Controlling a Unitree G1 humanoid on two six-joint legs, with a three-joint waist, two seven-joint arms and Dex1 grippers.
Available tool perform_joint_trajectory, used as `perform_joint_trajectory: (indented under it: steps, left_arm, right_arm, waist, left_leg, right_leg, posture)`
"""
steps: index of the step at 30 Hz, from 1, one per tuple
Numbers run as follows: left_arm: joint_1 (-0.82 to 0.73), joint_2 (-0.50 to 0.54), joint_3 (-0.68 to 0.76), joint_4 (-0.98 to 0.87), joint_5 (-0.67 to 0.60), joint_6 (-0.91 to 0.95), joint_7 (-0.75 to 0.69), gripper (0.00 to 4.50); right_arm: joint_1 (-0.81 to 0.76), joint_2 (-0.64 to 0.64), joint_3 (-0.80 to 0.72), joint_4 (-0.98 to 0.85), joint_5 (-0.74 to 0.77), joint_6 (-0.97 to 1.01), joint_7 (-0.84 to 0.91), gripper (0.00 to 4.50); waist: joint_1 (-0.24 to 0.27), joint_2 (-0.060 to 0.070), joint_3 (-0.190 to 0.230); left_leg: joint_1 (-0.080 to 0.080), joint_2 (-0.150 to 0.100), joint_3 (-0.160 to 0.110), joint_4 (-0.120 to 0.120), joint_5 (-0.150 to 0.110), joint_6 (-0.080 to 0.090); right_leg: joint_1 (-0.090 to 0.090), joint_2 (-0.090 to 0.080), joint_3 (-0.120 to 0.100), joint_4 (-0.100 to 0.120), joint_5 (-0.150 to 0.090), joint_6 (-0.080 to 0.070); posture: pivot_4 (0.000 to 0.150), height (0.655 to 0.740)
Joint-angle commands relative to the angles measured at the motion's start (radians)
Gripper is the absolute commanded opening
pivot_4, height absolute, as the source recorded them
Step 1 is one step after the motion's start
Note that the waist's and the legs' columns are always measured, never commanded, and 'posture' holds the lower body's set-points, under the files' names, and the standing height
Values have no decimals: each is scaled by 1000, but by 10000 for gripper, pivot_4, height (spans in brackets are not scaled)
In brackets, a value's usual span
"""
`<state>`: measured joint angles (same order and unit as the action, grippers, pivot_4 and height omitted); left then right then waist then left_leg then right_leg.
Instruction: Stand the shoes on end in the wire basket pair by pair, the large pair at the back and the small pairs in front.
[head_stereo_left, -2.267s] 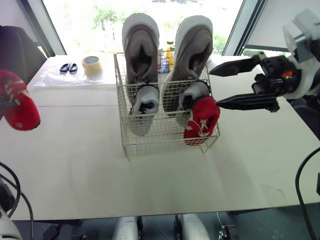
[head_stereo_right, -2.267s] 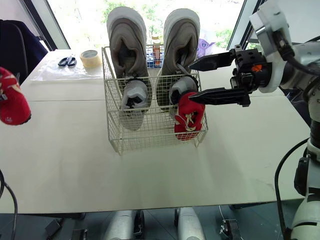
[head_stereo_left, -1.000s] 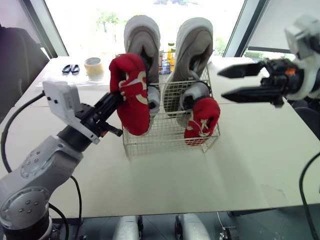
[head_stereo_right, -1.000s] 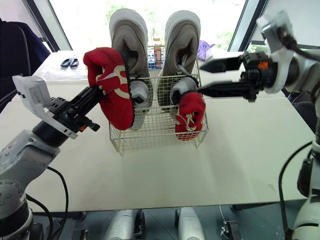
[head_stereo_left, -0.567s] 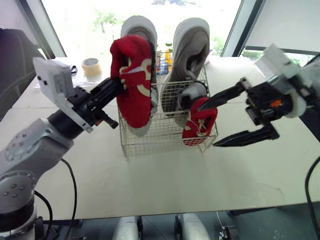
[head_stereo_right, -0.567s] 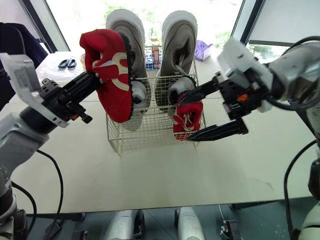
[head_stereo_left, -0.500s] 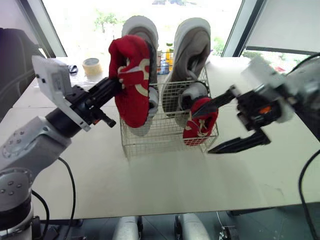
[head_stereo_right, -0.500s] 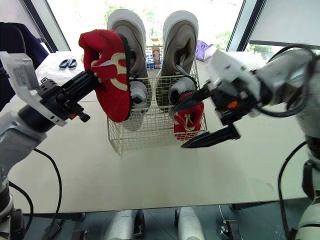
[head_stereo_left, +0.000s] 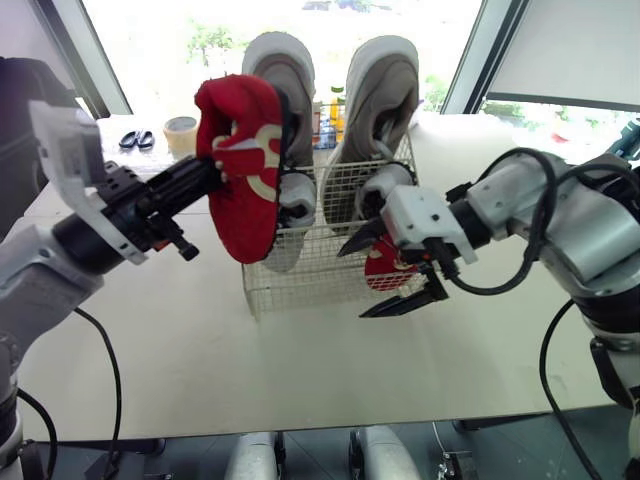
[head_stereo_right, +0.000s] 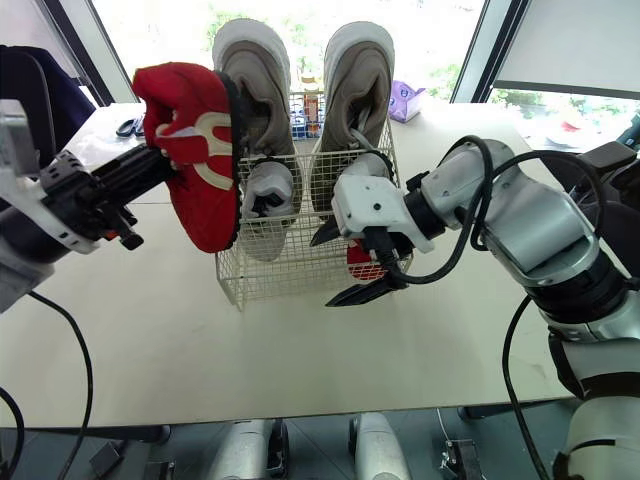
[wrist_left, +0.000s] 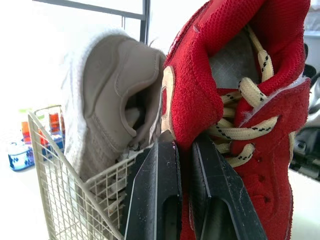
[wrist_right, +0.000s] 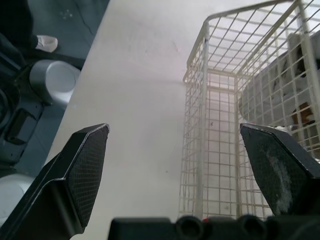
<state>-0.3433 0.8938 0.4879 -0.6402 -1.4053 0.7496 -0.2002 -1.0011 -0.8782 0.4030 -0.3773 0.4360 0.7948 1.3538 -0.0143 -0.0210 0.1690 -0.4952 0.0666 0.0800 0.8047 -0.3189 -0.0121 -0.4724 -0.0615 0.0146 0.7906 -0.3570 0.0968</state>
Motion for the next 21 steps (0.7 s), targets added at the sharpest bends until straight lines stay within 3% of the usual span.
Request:
perform_joint_trajectory:
  steps: [1, 6, 8, 13, 14, 16, 21]
  left_arm:
    - [-5, -5, 21, -10, -3, -38, 0, 0]
    - [-2, -18, 17, -7, 6, -47, 4, 0]
    - [-1, -20, 18, -4, 7, -49, 1, 0]
    - [-13, -27, 8, -1, 4, -56, -2, 0]
    - [-11, -26, 9, -2, 2, -55, -5, 0]
    - [-3, -27, 11, -6, -1, -53, -7, 0]
    - [22, -126, -57, -52, 123, -102, 91, 0]
  right_arm:
    - [15, 39, 37, -31, -44, 54, -75, 33382]
    - [35, 89, 90, -74, -122, 121, -191, 7810]
    - [40, 83, 96, -93, -133, 126, -202, 1139]
    - [33, 93, 46, -102, -100, 145, -202, 1139]
    - [26, 100, -3, -105, -56, 186, -201, 3400]
    - [21, 106, -88, -116, 35, 260, -189, 9659]
    - [-45, 161, -323, -42, 214, 527, -263, 33306]
  waist:
    - [0, 0, 0]
    - [-3, 0, 0]
    - [-2, 0, 0]
    - [-1, 0, 0]
    - [-1, 0, 0]
    - [0, 0, 0]
    - [1, 0, 0]
  left_leg:
    - [0, 0, 0, 0, 0, 0]
    - [0, 0, 0, 0, 0, 0]
    - [0, 0, 0, 0, 0, 0]
    - [0, 0, 0, 0, 0, 0]
    - [0, 0, 0, 0, 0, 0]
    - [0, 0, 0, 0, 0, 0]
    - [-1, 0, 0, 0, 0, 0]
  right_leg:
    - [0, 0, 0, 0, 0, 0]
    - [0, 0, 0, 1, 0, 0]
    - [0, 0, 0, 1, 0, 0]
    - [0, 0, 0, 1, 0, -1]
    - [0, 0, 0, 1, 0, -1]
    - [0, 0, 0, 1, 0, -1]
    - [0, 0, 0, 1, 1, 0]
  posture:
    - [1500, 6609]
    - [1500, 6609]
    - [1500, 6609]
    - [1500, 6609]
    - [1500, 6609]
    - [1500, 6609]
    - [1500, 6609]
